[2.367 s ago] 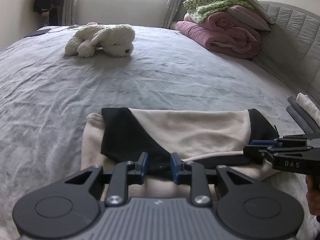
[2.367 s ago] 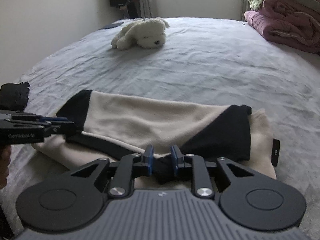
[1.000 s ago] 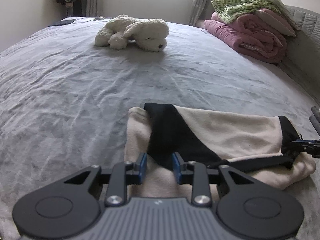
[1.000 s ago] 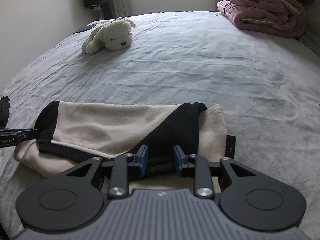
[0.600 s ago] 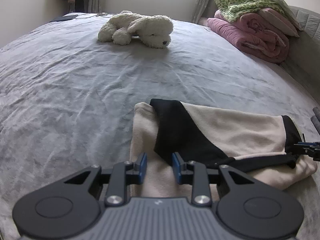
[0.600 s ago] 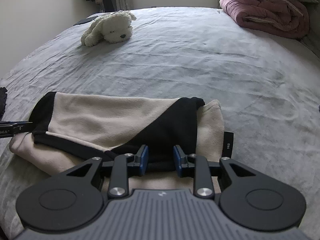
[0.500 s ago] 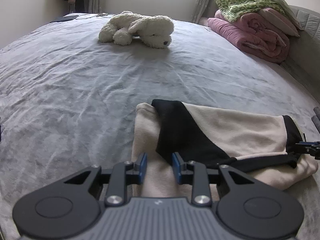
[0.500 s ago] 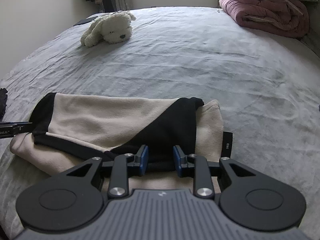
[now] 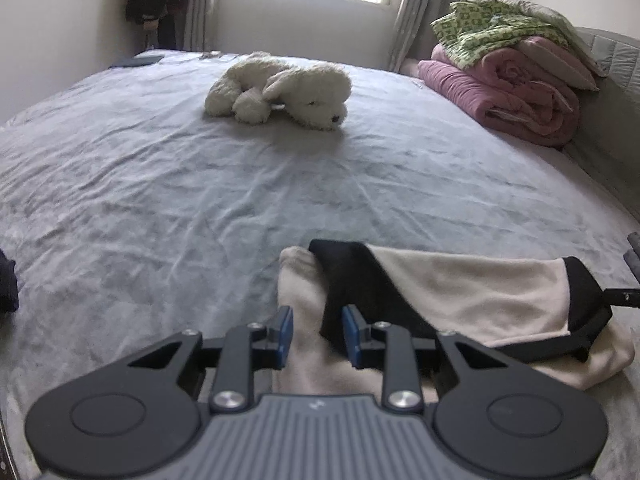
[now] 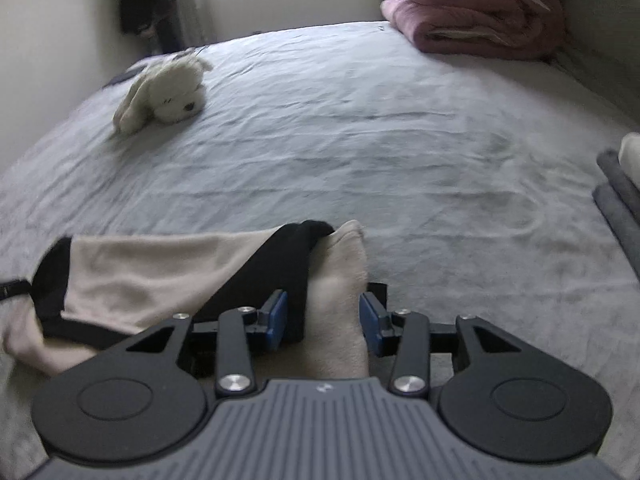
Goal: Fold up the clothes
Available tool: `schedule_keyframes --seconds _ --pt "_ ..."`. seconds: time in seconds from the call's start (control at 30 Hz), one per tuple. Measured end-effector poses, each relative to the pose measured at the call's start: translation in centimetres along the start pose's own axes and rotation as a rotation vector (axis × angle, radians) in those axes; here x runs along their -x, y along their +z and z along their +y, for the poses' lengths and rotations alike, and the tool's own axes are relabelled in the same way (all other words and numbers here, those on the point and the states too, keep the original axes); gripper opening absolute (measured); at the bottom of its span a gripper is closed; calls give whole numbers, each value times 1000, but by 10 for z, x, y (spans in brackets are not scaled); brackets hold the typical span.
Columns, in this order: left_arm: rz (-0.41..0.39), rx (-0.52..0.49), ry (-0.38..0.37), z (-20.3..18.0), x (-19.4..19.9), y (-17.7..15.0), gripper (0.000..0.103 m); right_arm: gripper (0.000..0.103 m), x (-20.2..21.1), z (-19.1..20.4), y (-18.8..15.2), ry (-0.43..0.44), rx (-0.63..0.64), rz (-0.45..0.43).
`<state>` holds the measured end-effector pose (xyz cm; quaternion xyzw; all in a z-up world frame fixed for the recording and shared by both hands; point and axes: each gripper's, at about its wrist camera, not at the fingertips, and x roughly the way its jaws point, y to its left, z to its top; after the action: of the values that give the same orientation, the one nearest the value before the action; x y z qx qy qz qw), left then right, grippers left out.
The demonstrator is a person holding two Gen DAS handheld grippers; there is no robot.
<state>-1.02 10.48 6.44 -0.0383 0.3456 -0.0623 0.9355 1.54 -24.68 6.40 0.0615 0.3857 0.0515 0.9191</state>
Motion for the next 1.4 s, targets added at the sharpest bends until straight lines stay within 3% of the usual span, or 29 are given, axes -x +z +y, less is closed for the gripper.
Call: schedule_keyframes --seconds 0.33,0.53,0.83,1.03,1.4 --pt "-65 -97 -83 -52 -6 10 29 52 -1 -15 2 -34 -77 20" --pt "-63 -141 -106 -84 -28 18 29 53 -2 -19 1 -24 -111 38" --pt "-32 -163 -91 -125 -68 31 29 54 4 -16 2 -6 -106 27" --pt "23 -225 -38 -145 -88 24 28 54 4 -18 2 2 -110 30" --pt "31 -265 -10 -153 -89 16 28 54 7 -14 3 24 -98 21"
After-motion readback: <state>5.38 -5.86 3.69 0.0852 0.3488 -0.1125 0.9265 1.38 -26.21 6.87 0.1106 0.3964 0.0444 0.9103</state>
